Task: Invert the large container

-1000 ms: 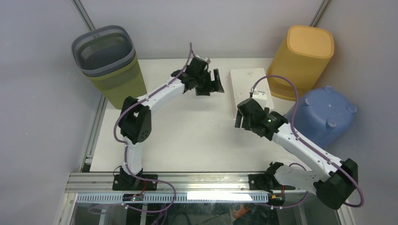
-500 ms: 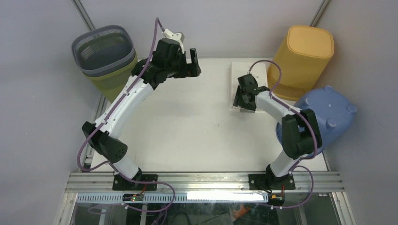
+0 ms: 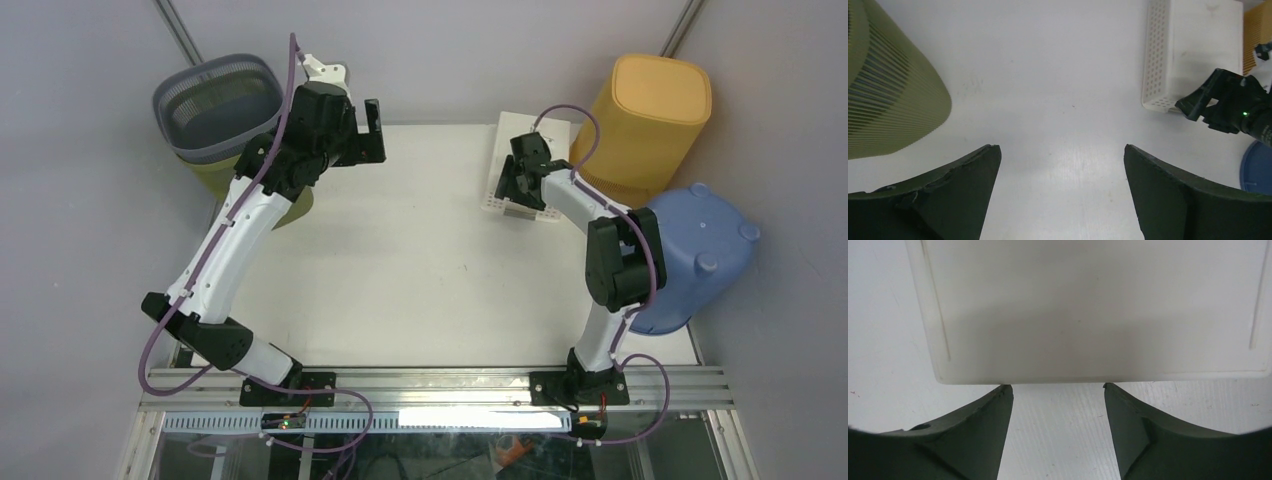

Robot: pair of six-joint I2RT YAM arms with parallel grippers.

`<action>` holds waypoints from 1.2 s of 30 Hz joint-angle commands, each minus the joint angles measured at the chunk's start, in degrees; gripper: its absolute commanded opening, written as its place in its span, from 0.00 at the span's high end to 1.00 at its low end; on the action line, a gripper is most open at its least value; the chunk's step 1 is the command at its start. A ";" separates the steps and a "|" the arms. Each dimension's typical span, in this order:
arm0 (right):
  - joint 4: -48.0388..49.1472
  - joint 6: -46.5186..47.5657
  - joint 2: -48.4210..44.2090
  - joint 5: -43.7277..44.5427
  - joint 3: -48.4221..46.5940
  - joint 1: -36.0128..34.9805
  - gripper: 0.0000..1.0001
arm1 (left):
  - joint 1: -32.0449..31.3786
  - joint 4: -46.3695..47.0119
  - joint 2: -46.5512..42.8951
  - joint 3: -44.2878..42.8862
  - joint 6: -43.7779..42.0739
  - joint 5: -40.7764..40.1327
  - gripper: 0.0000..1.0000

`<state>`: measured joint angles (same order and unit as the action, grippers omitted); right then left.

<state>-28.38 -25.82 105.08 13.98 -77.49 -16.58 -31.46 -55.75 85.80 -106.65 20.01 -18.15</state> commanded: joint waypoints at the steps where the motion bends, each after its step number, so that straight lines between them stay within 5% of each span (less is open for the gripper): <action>1: 1.09 0.50 -4.10 -2.90 -0.50 -1.72 0.28 | 2.33 -0.90 -2.07 -5.05 -3.52 -4.77 0.01; 10: 2.07 2.30 -23.02 -8.01 8.82 -13.41 0.24 | 10.07 0.68 -1.56 -11.44 -8.24 -7.63 0.01; 16: 0.53 -2.41 -31.36 -8.56 13.44 -15.70 0.23 | 13.87 9.95 2.14 -10.47 -12.83 -18.08 0.01; 24: -3.40 -3.74 -37.26 -7.04 16.92 -15.97 0.22 | 21.87 4.37 14.55 -18.90 -10.26 -12.76 0.04; 31: -4.49 -4.74 -39.51 -6.47 18.48 -16.01 0.22 | 23.79 3.26 16.33 -16.19 -9.22 -10.06 0.31; 36: -4.68 -4.76 -39.45 -6.38 17.55 -16.01 0.22 | 23.82 3.28 16.42 -15.63 -8.64 -7.24 0.82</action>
<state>-33.93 -29.91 67.09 6.70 -58.65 -32.29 -7.55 -53.65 104.64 -121.93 10.79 -27.24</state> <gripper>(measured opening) 0.779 0.319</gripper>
